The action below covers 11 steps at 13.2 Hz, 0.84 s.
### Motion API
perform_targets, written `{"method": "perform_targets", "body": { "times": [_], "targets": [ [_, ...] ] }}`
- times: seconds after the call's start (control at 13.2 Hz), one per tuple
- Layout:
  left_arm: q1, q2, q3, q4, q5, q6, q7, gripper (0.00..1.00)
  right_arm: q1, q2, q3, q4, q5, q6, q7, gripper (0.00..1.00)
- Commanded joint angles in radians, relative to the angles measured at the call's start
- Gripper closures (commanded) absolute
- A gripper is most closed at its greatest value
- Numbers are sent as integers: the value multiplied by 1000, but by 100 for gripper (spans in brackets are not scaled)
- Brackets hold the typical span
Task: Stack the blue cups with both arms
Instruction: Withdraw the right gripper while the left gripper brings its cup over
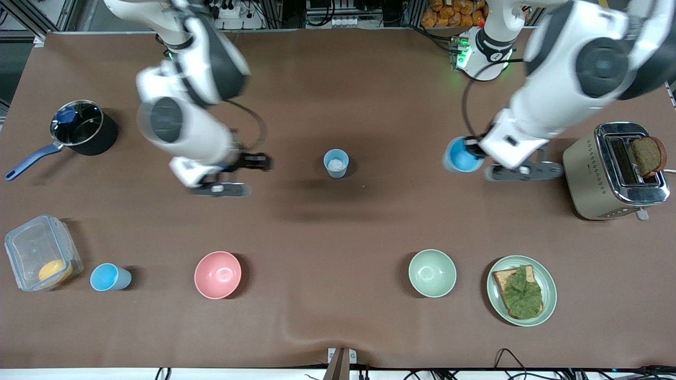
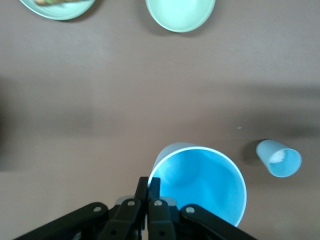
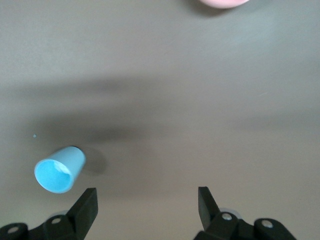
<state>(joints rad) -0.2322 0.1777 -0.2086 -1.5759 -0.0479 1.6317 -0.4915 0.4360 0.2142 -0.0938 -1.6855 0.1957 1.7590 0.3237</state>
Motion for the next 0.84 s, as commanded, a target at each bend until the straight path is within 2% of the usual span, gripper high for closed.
{"method": "perform_targets", "body": {
  "times": [0.0, 0.15, 0.3, 0.46, 0.61, 0.76],
  "targets": [
    [-129, 45, 8, 39, -7, -13, -179, 100, -162, -148, 23, -37, -1, -85, -133, 6],
    [-237, 98, 8, 40, 19, 3, -390, 100, -219, -231, 23, -55, -41, -118, -135, 0],
    [-336, 141, 8, 40, 23, 81, -464, 100, -262, -272, 22, -54, -61, -122, -134, 0],
    [-398, 202, 8, 40, 26, 157, -554, 100, -336, -277, 22, -10, -94, -166, -146, 0],
    [-452, 271, 8, 40, 23, 282, -671, 100, -405, -276, 25, 21, -128, -207, -274, 0],
    [-469, 321, 6, 37, 26, 370, -729, 100, -407, -276, 26, 24, -136, -208, -285, 0]
  ]
}}
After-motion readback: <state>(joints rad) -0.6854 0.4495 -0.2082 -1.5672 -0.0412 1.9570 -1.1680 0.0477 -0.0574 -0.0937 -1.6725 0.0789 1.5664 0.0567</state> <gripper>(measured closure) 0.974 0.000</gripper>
